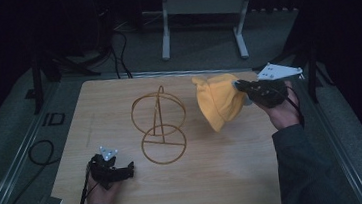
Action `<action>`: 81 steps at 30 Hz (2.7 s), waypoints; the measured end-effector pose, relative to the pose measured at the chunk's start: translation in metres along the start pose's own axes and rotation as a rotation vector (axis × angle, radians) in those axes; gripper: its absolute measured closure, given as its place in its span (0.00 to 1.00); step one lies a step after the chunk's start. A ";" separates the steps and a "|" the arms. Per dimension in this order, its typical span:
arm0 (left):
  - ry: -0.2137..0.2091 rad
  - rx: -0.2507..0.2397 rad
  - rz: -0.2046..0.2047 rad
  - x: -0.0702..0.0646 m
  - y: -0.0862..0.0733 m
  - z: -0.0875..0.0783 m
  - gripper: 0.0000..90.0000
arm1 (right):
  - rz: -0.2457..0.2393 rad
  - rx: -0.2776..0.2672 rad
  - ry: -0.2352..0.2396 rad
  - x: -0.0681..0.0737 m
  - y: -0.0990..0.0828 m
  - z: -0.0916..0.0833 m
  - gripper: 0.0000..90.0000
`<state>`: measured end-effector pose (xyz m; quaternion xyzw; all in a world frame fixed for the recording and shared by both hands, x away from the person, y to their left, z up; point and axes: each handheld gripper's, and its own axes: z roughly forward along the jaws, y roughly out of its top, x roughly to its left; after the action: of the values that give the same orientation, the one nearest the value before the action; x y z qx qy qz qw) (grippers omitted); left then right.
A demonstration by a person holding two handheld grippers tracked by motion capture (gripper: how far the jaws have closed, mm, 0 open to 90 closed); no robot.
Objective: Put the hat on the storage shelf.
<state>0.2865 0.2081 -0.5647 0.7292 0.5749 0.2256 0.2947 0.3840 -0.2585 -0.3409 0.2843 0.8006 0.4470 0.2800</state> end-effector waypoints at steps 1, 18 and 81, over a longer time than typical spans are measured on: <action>0.000 0.000 0.000 0.000 0.000 0.000 0.01 | 0.003 0.001 0.001 0.000 0.001 0.000 0.94; 0.001 0.001 0.000 0.000 0.001 0.001 0.01 | -0.017 -0.013 0.000 0.003 0.015 0.000 0.94; 0.002 0.008 0.005 0.000 0.001 0.000 0.01 | -0.157 -0.056 0.054 0.047 0.079 0.022 0.94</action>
<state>0.2878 0.2083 -0.5641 0.7317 0.5743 0.2247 0.2904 0.3835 -0.1788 -0.2904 0.2006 0.8149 0.4533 0.3004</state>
